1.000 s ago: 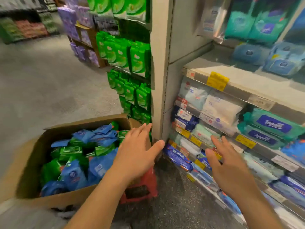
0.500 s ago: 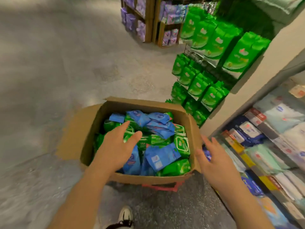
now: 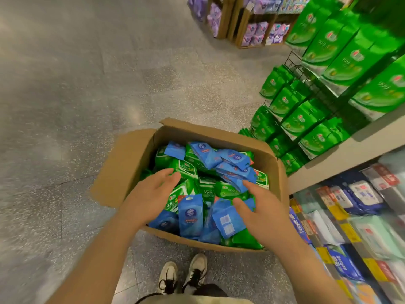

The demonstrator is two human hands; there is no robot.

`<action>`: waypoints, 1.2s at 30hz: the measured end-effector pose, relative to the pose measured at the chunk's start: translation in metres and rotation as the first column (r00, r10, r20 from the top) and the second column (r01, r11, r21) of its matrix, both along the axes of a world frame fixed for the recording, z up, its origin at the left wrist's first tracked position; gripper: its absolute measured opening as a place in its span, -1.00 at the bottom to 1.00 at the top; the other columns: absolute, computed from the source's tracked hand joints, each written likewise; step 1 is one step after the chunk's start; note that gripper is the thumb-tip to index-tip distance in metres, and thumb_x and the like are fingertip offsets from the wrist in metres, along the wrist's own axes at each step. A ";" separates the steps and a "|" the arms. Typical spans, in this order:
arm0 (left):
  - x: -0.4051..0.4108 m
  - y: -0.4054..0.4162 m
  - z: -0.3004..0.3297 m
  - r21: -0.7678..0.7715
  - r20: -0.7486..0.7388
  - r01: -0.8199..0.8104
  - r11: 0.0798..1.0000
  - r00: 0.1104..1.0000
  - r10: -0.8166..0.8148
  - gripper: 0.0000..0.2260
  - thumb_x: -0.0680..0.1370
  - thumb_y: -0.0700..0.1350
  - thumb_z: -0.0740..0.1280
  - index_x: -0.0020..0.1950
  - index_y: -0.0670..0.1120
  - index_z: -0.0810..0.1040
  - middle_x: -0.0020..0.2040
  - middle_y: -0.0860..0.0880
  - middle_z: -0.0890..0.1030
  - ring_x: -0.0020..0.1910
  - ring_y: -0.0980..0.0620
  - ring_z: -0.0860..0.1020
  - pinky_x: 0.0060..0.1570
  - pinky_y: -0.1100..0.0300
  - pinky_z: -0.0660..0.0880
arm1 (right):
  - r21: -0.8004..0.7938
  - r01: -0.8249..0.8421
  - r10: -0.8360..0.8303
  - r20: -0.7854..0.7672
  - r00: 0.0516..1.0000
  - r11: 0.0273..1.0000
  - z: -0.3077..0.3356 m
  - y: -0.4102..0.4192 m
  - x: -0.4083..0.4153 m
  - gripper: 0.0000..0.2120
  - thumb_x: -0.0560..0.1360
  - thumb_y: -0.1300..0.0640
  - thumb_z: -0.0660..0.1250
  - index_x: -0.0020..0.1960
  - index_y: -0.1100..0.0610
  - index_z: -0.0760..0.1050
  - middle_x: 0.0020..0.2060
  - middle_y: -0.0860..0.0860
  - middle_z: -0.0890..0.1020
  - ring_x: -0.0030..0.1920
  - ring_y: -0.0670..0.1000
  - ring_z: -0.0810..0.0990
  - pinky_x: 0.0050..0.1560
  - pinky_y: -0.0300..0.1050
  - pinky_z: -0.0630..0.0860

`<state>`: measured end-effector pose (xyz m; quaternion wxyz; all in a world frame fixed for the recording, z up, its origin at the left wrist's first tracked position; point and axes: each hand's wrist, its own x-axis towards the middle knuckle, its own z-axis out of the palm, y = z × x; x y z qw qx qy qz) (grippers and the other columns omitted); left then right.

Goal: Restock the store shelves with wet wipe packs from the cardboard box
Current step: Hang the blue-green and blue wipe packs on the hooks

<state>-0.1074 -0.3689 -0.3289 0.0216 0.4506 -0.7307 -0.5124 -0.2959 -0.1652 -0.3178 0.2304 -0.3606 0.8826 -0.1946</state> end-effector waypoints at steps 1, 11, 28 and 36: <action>0.001 0.000 0.001 -0.003 0.013 -0.021 1.000 1.000 0.021 -0.26 0.42 0.52 0.08 0.48 0.19 0.44 0.45 0.17 0.49 0.40 0.14 0.44 0.39 0.07 0.33 | -0.010 -0.023 0.023 0.018 1.000 1.000 -0.004 -0.006 -0.002 -0.39 0.61 -0.17 0.30 0.59 -0.02 0.27 0.45 -0.09 0.45 0.48 0.00 0.36 0.42 -0.09 0.31; 0.016 -0.007 -0.037 -0.103 0.176 -0.209 0.973 0.958 0.225 -0.58 0.63 0.13 0.31 0.47 0.04 0.47 0.23 0.07 0.61 0.14 0.11 0.56 0.09 0.19 0.42 | 0.125 -0.192 0.170 0.164 0.972 0.973 -0.076 -0.057 -0.008 -0.35 0.57 -0.18 0.36 0.57 0.00 0.28 0.20 0.03 0.58 0.27 0.12 0.51 0.27 0.12 0.50; 0.015 -0.011 -0.151 0.012 0.681 0.375 0.927 0.676 -0.282 -0.65 0.52 0.09 0.37 0.27 0.02 0.52 0.15 -0.04 0.64 0.12 -0.09 0.62 0.06 0.05 0.58 | 0.341 -0.085 0.040 0.136 0.990 0.936 -0.152 -0.097 0.035 -0.40 0.48 -0.13 0.47 0.40 0.04 0.34 0.32 0.04 0.51 0.38 0.16 0.41 0.32 0.13 0.35; 0.016 0.001 -0.153 -0.163 0.648 0.412 0.896 0.730 -0.217 -0.81 0.57 0.15 0.35 0.04 0.07 0.55 -0.01 0.04 0.63 0.03 -0.03 0.62 -0.07 0.12 0.41 | 0.282 -0.061 -0.009 0.238 0.971 0.958 -0.153 -0.085 0.032 -0.57 0.46 -0.06 0.48 0.27 -0.14 0.43 0.00 -0.13 0.52 0.30 0.08 0.41 0.21 0.05 0.32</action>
